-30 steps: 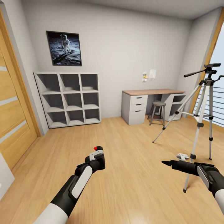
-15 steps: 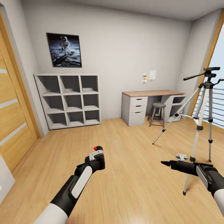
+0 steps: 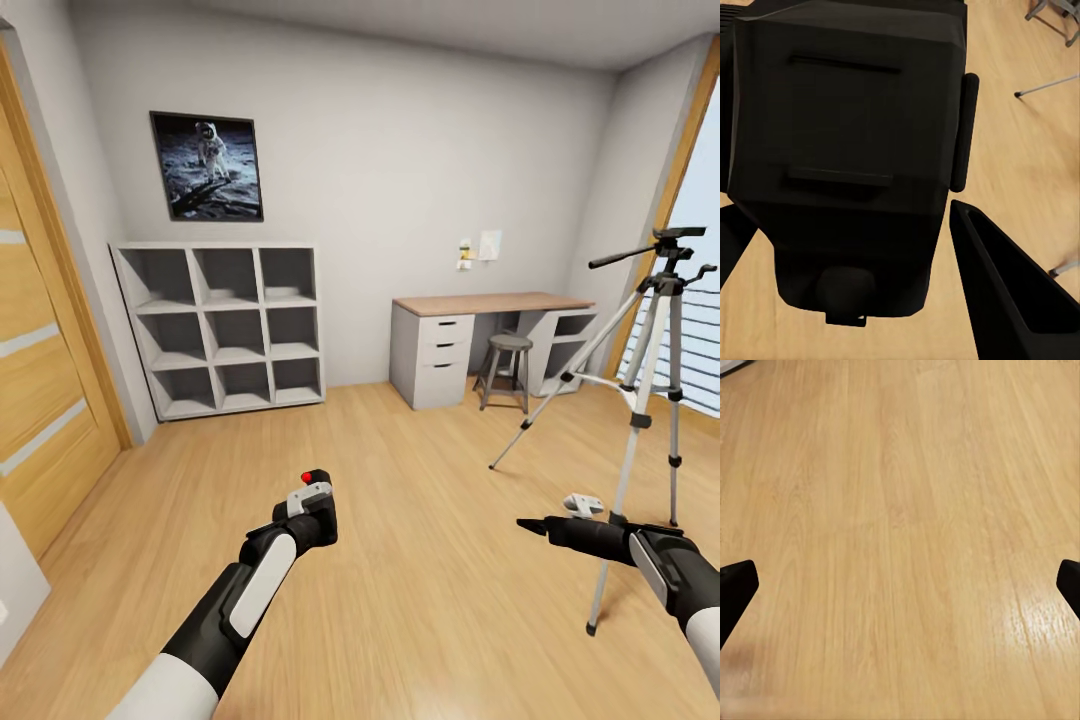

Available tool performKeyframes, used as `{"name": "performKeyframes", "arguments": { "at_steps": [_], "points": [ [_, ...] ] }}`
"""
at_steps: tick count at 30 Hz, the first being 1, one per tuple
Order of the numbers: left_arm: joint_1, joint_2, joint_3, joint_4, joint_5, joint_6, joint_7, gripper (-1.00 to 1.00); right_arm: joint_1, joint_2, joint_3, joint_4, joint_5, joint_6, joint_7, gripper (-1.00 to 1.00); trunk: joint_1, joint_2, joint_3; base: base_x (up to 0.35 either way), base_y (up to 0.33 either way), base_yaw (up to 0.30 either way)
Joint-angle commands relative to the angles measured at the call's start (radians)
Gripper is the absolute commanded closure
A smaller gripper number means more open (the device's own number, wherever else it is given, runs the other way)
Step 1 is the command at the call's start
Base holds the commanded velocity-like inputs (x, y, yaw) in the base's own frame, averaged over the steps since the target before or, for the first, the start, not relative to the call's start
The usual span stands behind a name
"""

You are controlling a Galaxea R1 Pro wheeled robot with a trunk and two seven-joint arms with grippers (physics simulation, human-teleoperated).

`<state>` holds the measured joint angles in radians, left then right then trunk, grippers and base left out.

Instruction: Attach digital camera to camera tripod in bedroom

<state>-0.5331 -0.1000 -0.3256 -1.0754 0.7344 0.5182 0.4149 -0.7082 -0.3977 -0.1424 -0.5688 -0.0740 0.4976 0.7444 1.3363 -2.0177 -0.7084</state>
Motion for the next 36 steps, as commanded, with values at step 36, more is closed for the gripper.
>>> {"name": "performKeyframes", "arguments": {
  "at_steps": [36],
  "points": [
    [-0.001,0.003,0.002,0.078,0.007,0.000,0.008,1.00,0.000,0.008,-0.001,0.003,-0.007,0.007,-0.005,-1.00,-0.138,0.252,0.112,0.000,0.000,0.000]
  ]
}}
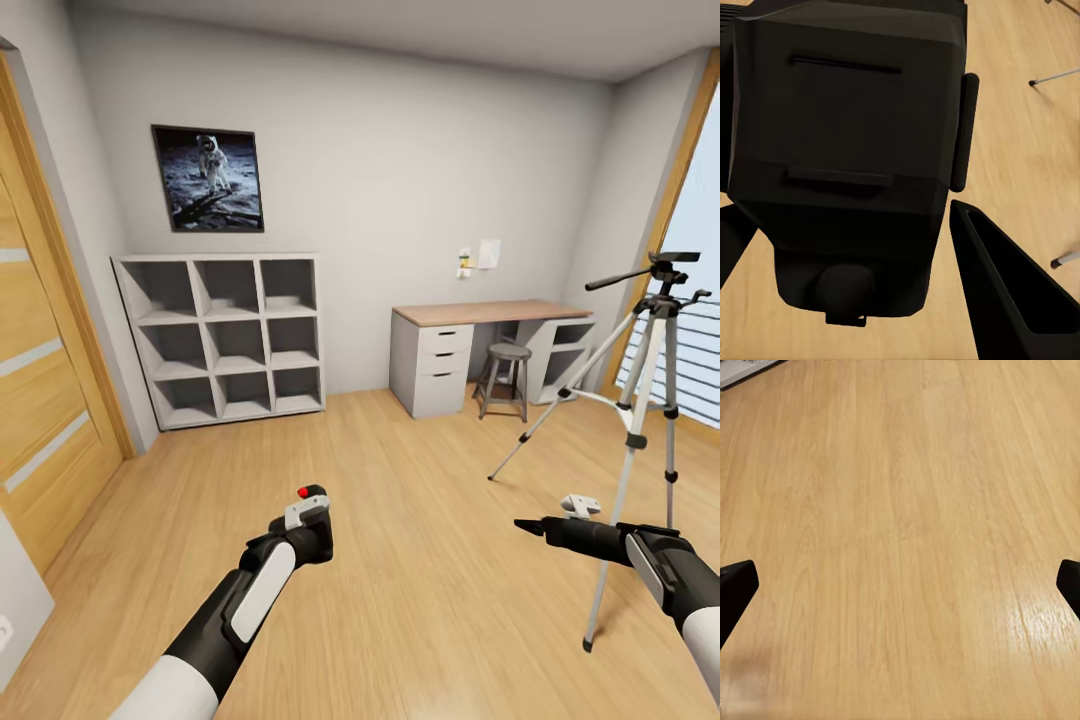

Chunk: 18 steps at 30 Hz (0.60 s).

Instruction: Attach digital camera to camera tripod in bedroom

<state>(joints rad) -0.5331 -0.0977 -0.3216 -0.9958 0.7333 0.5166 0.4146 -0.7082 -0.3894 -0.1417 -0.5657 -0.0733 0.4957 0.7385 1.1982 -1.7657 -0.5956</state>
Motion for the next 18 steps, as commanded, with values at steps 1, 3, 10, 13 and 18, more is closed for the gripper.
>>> {"name": "performKeyframes", "arguments": {
  "at_steps": [1,3,10,13,18],
  "points": [
    [-0.001,0.000,-0.002,0.002,0.009,0.001,0.008,1.00,-0.001,0.000,-0.002,0.001,-0.007,0.009,0.001,-1.00,-0.004,0.007,0.002,0.000,0.000,0.000],
    [-0.001,0.000,-0.001,0.011,0.008,0.000,0.008,1.00,-0.001,0.000,-0.002,0.004,-0.007,0.008,0.001,-1.00,-0.012,0.021,0.008,0.000,0.000,0.000],
    [-0.001,0.008,0.002,0.130,0.004,0.000,0.008,1.00,-0.001,0.007,-0.001,0.146,-0.008,-0.012,-0.044,-1.00,-0.039,0.070,0.030,0.000,0.000,0.000],
    [-0.001,0.034,0.000,0.198,0.008,0.000,0.009,1.00,-0.001,0.026,0.001,0.251,0.002,-0.057,-0.082,-1.00,-0.050,0.091,0.040,0.000,0.000,0.000],
    [-0.001,0.068,0.000,0.421,0.012,-0.024,0.003,1.00,-0.001,0.044,0.003,0.443,0.086,-0.213,-0.161,-1.00,-0.069,0.126,0.055,0.000,0.000,0.000]
  ]
}}
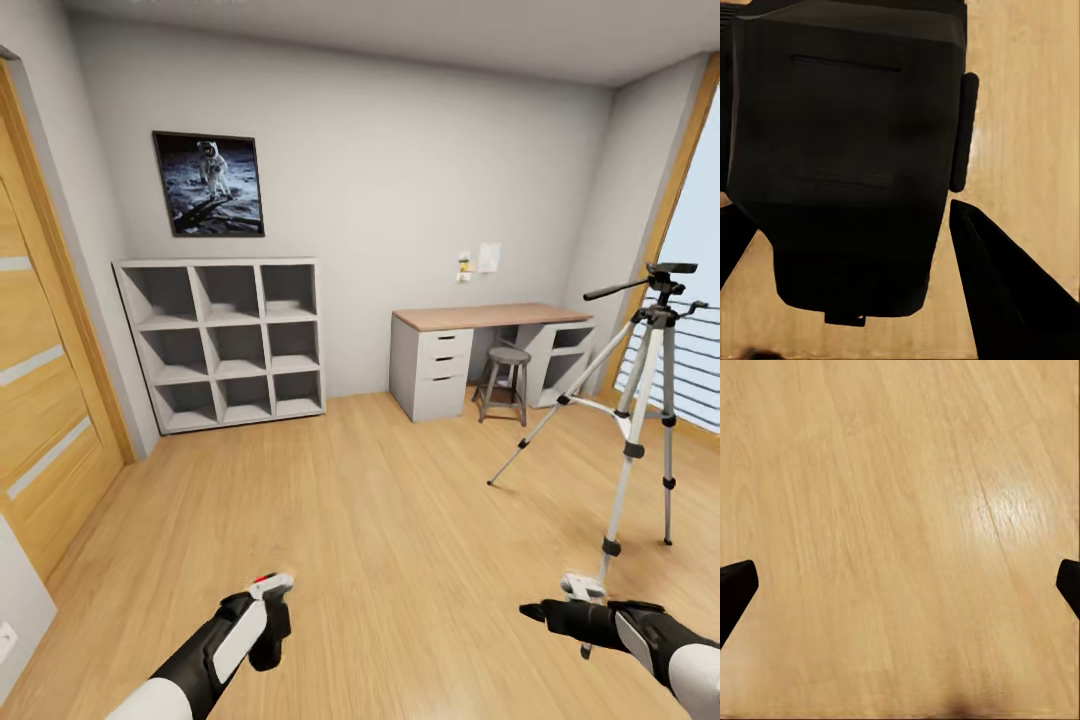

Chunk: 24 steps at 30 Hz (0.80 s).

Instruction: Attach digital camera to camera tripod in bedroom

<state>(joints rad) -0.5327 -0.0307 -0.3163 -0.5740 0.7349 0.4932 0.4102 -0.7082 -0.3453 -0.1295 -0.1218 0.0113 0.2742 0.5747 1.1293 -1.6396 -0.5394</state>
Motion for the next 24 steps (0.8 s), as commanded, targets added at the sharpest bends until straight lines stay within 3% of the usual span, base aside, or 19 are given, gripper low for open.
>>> {"name": "performKeyframes", "arguments": {
  "at_steps": [1,3,4,7,8,9,18,24],
  "points": [
    [-0.001,0.006,-0.006,0.073,0.011,-0.034,0.005,1.00,0.000,0.002,-0.009,0.054,0.040,-0.053,-0.025,-1.00,-0.004,0.007,0.002,0.000,0.000,0.000],
    [-0.001,0.010,-0.005,0.134,0.011,-0.083,0.001,1.00,-0.001,0.003,-0.009,0.091,0.074,-0.104,-0.051,-1.00,-0.012,0.021,0.009,0.000,0.000,0.000],
    [-0.001,0.014,-0.005,0.230,0.013,-0.191,-0.016,1.00,-0.003,0.001,-0.009,0.130,0.116,-0.168,-0.095,-1.00,-0.016,0.028,0.012,0.000,0.000,0.000],
    [-0.001,0.014,-0.006,0.297,0.013,-0.256,-0.042,1.00,-0.003,0.000,-0.010,0.142,0.130,-0.196,-0.118,-1.00,-0.027,0.049,0.021,0.000,0.000,0.000],
    [-0.001,0.013,-0.007,0.338,0.013,-0.288,-0.066,1.00,0.002,0.001,-0.010,0.147,0.135,-0.207,-0.127,-1.00,-0.031,0.056,0.024,0.000,0.000,0.000],
    [-0.001,0.011,-0.007,0.417,0.013,-0.329,-0.140,1.00,0.035,0.002,-0.010,0.153,0.142,-0.221,-0.138,-1.00,-0.035,0.063,0.027,0.000,0.000,0.000],
    [-0.001,0.011,-0.006,0.551,0.017,-0.347,-0.299,1.00,0.115,0.009,-0.010,0.156,0.146,-0.226,-0.145,-1.00,-0.069,0.126,0.056,0.000,0.000,0.000],
    [0.008,0.011,-0.006,0.573,0.017,-0.345,-0.327,1.00,0.126,0.020,-0.010,0.157,0.148,-0.223,-0.160,-1.00,-0.092,0.168,0.074,0.000,0.000,0.000]
  ]
}}
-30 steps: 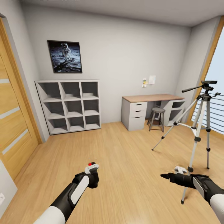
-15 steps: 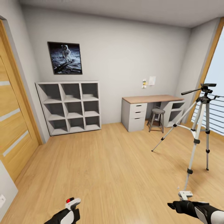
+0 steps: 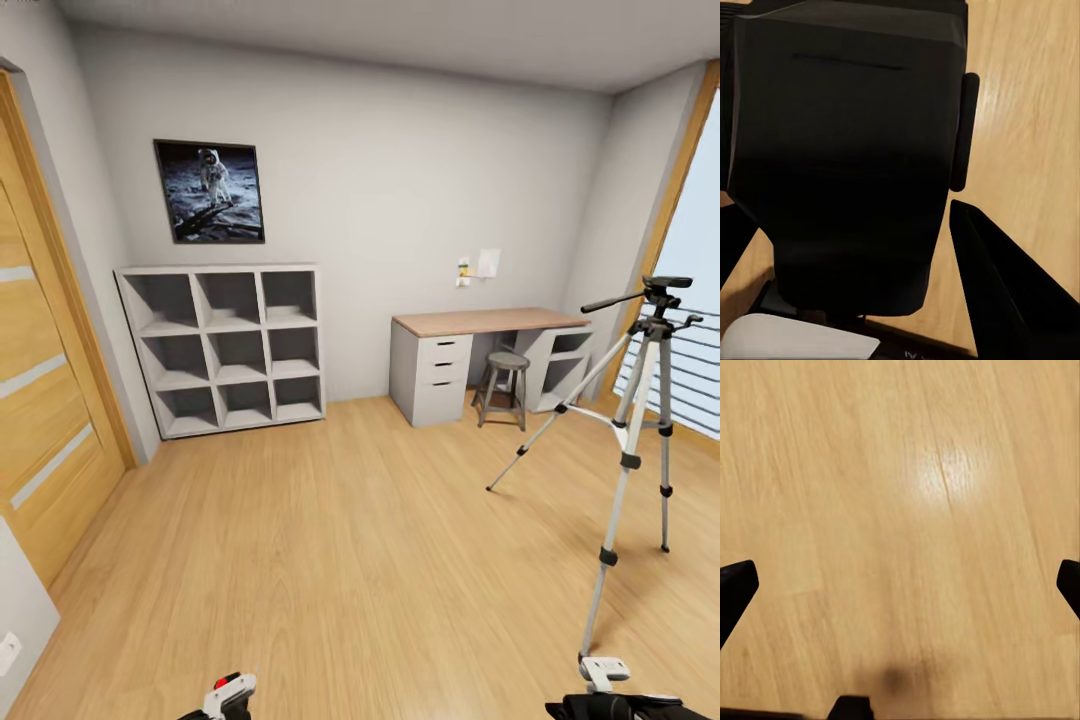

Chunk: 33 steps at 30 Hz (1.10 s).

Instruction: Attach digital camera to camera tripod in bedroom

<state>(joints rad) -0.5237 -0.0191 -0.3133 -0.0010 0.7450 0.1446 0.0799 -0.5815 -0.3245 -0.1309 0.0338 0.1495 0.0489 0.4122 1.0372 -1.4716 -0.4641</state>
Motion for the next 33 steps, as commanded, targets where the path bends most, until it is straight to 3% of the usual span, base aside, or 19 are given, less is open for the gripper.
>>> {"name": "performKeyframes", "arguments": {
  "at_steps": [1,4,5,7,17,21,26,28,33],
  "points": [
    [0.001,0.000,-0.009,0.000,0.007,0.004,0.002,1.00,-0.001,0.000,-0.009,0.001,0.010,0.001,-0.005,-1.00,-0.004,0.007,0.002,0.000,0.000,0.000],
    [-0.002,0.000,-0.009,0.000,0.006,0.002,0.002,1.00,0.007,0.000,-0.009,0.001,0.009,-0.002,-0.022,-1.00,-0.016,0.028,0.012,0.000,0.000,0.000],
    [-0.002,0.011,-0.009,0.000,0.005,-0.002,0.001,1.00,0.044,-0.002,-0.009,0.000,0.009,-0.003,-0.042,-1.00,-0.019,0.035,0.015,0.000,0.000,0.000],
    [0.002,0.015,-0.009,0.000,0.005,-0.011,0.001,1.00,0.060,-0.003,-0.009,0.000,0.009,-0.008,-0.049,-1.00,-0.027,0.049,0.021,0.000,0.000,0.000],
    [0.155,0.019,-0.009,0.001,-0.003,-0.095,0.001,1.00,0.184,-0.001,-0.009,0.001,0.009,-0.133,-0.128,-1.00,-0.065,0.119,0.052,0.000,0.000,0.000],
    [0.216,0.018,-0.010,0.001,-0.003,-0.105,0.001,1.00,0.208,0.000,-0.009,0.001,0.010,-0.147,-0.138,-1.00,-0.081,0.147,0.065,0.000,0.000,0.000],
    [0.251,0.014,-0.010,0.001,-0.004,-0.108,0.001,1.00,0.230,0.002,-0.009,0.001,0.010,-0.146,-0.165,-1.00,-0.100,0.182,0.081,0.000,0.000,0.000],
    [0.267,0.012,-0.010,0.001,-0.004,-0.119,0.000,1.00,0.255,0.014,-0.009,0.001,0.010,-0.152,-0.214,-1.00,-0.108,0.196,0.087,0.000,0.000,0.000],
    [0.273,0.013,-0.009,0.001,0.000,-0.155,0.001,1.00,0.288,0.045,-0.009,0.001,0.011,-0.158,-0.248,-1.00,-0.127,0.231,0.102,0.000,0.000,0.000]
  ]
}}
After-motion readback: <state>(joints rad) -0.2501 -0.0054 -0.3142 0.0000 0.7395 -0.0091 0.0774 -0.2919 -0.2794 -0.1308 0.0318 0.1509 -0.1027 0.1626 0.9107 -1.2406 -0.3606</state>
